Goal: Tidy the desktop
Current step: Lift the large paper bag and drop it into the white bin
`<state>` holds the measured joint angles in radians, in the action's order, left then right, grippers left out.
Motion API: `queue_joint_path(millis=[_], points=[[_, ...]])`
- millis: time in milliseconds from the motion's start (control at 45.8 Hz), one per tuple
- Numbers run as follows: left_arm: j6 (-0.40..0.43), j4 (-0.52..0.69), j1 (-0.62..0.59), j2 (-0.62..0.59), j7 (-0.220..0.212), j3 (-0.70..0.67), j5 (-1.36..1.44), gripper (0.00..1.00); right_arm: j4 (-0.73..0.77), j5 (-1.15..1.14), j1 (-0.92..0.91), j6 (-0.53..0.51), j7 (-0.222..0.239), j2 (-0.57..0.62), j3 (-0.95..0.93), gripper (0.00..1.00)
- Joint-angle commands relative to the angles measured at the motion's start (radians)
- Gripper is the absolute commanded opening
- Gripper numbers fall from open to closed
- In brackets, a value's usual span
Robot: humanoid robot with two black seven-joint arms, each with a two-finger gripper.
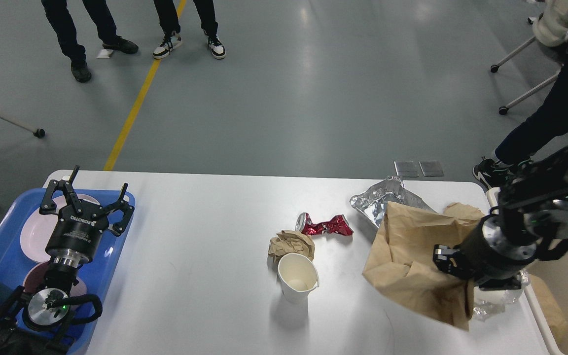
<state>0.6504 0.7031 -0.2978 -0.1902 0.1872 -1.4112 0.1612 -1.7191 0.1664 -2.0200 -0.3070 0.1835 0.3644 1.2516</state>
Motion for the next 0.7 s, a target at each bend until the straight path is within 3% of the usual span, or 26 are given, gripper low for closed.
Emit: queue_joint_path(millis=[0, 131, 349, 524, 677], points=[[0.000, -0.001, 0.000, 0.000, 0.000, 0.001, 0.000, 0.96, -0.026, 0.004, -0.199, -0.135, -0.001, 0.057, 0.100, 0.00], [0.000, -0.001, 0.000, 0.000, 0.000, 0.001, -0.002, 0.96, -0.026, 0.005, -0.299, -0.190, -0.004, 0.080, 0.176, 0.00], [0.000, -0.001, 0.000, 0.000, 0.000, 0.001, 0.000, 0.96, 0.042, 0.010, -0.276, -0.104, -0.003, 0.136, 0.265, 0.00], [0.000, -0.001, 0.000, 0.000, 0.002, 0.001, 0.000, 0.96, 0.369, 0.041, -0.041, -0.046, 0.004, 0.306, 0.336, 0.00], [0.000, -0.001, 0.000, 0.000, 0.002, 0.001, -0.002, 0.96, 0.691, 0.054, 0.283, -0.026, 0.005, 0.422, 0.211, 0.00]])
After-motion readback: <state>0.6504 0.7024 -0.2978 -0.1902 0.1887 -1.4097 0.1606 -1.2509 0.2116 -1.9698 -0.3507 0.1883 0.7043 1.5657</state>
